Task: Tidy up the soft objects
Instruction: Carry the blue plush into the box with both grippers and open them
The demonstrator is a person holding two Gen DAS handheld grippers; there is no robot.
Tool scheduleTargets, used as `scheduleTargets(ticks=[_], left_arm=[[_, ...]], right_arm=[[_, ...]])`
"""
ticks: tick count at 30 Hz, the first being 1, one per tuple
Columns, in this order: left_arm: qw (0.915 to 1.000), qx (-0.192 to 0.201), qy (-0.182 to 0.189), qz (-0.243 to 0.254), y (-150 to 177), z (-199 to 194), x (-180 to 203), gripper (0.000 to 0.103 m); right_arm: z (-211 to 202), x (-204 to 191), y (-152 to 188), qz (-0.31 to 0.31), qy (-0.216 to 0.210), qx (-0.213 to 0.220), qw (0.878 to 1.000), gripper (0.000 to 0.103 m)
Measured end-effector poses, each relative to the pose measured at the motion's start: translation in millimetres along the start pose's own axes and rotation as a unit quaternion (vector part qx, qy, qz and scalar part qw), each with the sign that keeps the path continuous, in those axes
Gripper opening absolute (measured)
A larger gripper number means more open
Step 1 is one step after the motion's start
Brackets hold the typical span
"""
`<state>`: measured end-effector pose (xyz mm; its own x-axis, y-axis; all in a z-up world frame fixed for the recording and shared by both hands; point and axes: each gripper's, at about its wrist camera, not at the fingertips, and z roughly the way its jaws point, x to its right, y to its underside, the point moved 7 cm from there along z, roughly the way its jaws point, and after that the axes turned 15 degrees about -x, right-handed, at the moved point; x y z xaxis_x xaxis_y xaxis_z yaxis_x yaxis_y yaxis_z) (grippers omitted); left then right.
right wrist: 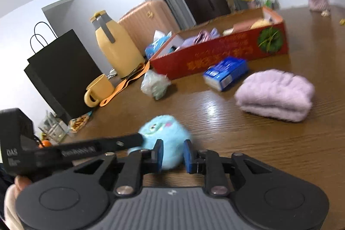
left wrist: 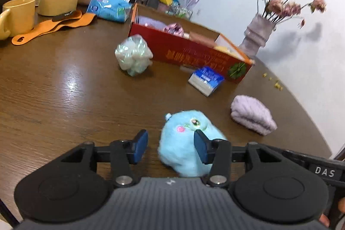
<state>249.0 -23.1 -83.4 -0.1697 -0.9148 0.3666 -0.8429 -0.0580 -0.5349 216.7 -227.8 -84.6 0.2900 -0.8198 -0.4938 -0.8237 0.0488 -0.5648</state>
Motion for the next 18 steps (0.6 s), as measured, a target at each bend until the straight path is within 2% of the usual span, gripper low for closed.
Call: scheduleTargets(ticks=[3, 6, 7, 8, 12, 14, 18], left_arm=[[0.9998, 0.003, 0.020, 0.001, -0.7, -5.1, 2.9, 0.053], [0.9998, 0.001, 0.020, 0.007, 0.6, -1.8, 3.9, 0.053], [0.9998, -0.003, 0.021, 0.004, 0.7, 0.4, 2.0, 0.053], [0.9997, -0.007, 0.022, 0.000, 0.4, 3.5, 0.9, 0.053], [0.9989, -0.020, 0.039, -0.013, 0.5, 11.2, -8.3, 0.051], [0.9981, -0.026, 0.054, -0.017, -0.5, 14.3, -10.7, 0.047], [0.9968, -0.038, 0.068, -0.019, -0.2, 20.6, -12.1, 0.040]], right_arm=[[1.2, 5.8, -0.4, 0.019, -0.018, 0.002, 1.000, 0.029], [14.2, 1.8, -2.6, 0.022, -0.032, 0.007, 0.999, 0.034], [17.6, 1.6, -3.5, 0.025, -0.033, 0.010, 0.999, 0.040], [21.4, 1.2, -4.4, 0.025, -0.031, 0.008, 0.999, 0.042], [36.8, 0.6, -12.5, 0.026, -0.041, -0.003, 0.999, 0.043], [45.4, 1.0, -13.9, 0.030, -0.046, -0.014, 0.998, 0.043], [57.4, 0.7, -12.0, 0.035, -0.057, -0.034, 0.997, 0.036]])
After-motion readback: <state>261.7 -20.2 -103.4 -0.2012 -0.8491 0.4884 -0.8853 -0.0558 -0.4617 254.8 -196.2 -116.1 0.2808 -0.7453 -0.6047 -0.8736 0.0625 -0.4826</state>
